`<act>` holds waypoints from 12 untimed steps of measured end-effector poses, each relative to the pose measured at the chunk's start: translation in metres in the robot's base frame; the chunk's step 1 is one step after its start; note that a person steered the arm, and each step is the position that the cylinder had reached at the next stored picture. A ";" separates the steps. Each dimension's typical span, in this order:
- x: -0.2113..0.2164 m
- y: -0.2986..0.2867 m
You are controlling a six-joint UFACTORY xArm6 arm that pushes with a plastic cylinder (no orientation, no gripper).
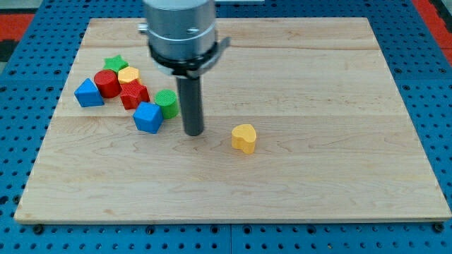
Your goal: Separate the yellow heart from the group of blocks
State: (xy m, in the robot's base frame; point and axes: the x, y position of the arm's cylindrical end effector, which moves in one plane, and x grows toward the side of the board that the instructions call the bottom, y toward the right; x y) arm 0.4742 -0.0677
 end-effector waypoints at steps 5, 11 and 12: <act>0.000 0.100; -0.038 0.243; -0.052 0.254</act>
State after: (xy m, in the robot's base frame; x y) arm 0.4226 0.1861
